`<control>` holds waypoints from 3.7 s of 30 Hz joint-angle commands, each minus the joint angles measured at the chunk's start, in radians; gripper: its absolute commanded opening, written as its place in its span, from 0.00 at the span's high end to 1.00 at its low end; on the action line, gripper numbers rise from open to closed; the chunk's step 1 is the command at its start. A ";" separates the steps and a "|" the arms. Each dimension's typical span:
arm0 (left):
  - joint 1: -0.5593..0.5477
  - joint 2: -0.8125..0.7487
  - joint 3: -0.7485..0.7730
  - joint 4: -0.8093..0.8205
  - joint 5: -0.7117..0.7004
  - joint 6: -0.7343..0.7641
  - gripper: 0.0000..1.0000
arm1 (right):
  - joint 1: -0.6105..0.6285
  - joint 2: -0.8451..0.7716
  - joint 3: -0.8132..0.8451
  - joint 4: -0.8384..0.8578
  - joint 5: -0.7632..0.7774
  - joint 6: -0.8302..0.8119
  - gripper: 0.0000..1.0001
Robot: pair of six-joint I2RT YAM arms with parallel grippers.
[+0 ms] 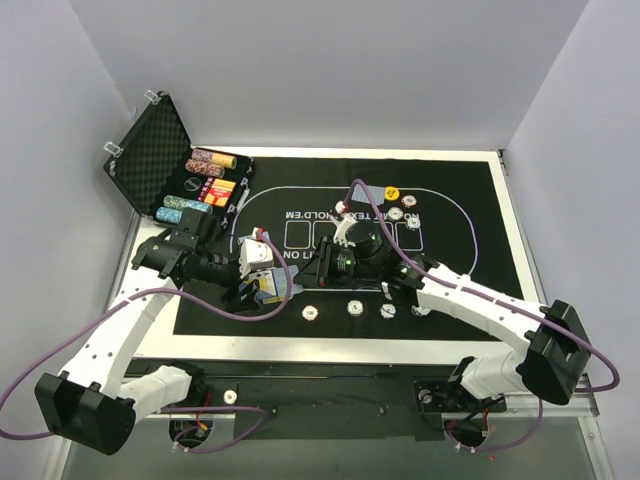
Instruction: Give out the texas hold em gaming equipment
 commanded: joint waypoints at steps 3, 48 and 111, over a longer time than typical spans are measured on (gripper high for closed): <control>0.005 -0.034 0.024 0.049 0.077 -0.012 1.00 | -0.013 -0.045 -0.021 -0.036 0.029 -0.029 0.85; 0.004 0.013 0.040 0.025 0.035 0.023 1.00 | -0.007 -0.033 -0.056 0.199 -0.063 0.058 0.58; 0.004 0.007 0.065 0.048 0.061 -0.008 1.00 | -0.002 0.053 0.042 0.027 -0.050 -0.038 0.53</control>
